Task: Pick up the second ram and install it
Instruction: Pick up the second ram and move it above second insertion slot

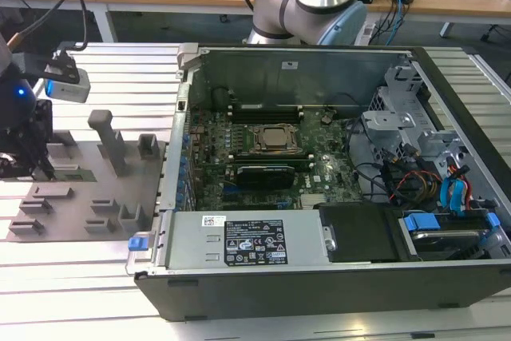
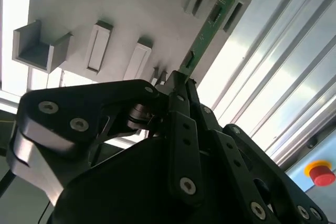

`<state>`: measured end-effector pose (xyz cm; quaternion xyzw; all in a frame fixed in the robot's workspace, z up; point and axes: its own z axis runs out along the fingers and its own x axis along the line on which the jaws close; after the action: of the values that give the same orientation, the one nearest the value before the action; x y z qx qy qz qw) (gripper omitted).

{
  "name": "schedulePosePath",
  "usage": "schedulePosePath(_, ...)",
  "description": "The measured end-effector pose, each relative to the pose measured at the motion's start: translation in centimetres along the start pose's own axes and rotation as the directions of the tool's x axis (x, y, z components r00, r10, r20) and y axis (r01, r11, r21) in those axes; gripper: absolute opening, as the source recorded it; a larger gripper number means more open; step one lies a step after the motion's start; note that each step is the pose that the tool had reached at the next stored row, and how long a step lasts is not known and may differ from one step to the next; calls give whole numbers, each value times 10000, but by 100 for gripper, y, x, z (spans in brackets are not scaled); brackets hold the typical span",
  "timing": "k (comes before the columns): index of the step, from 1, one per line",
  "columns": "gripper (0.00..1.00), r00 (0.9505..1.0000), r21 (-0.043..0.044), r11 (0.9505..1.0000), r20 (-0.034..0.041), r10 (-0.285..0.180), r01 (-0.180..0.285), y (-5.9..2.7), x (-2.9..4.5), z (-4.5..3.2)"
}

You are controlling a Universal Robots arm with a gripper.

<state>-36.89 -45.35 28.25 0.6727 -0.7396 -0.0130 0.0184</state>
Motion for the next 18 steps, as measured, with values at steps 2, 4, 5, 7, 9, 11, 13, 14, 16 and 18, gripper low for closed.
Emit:
schedulePosePath(2,14,10000,1,10000,1,-1,1,2,0,-39)
schedulePosePath(4,14,10000,0,10000,1,0,0,5,1,-108)
schedulePosePath(5,14,10000,0,10000,0,0,0,6,1,-134)
schedulePosePath(7,14,10000,1,10000,1,0,0,9,2,-209)
schedulePosePath(9,14,10000,0,10000,0,0,0,12,2,-269)
schedulePosePath(11,14,10000,0,10000,0,0,0,14,3,-324)
schedulePosePath(13,14,10000,0,10000,0,0,0,17,4,-386)
schedulePosePath(14,14,10000,0,10000,1,0,0,18,4,-403)
schedulePosePath(16,14,10000,0,10000,0,0,0,19,4,-438)
schedulePosePath(18,14,10000,0,10000,0,0,0,22,5,-497)
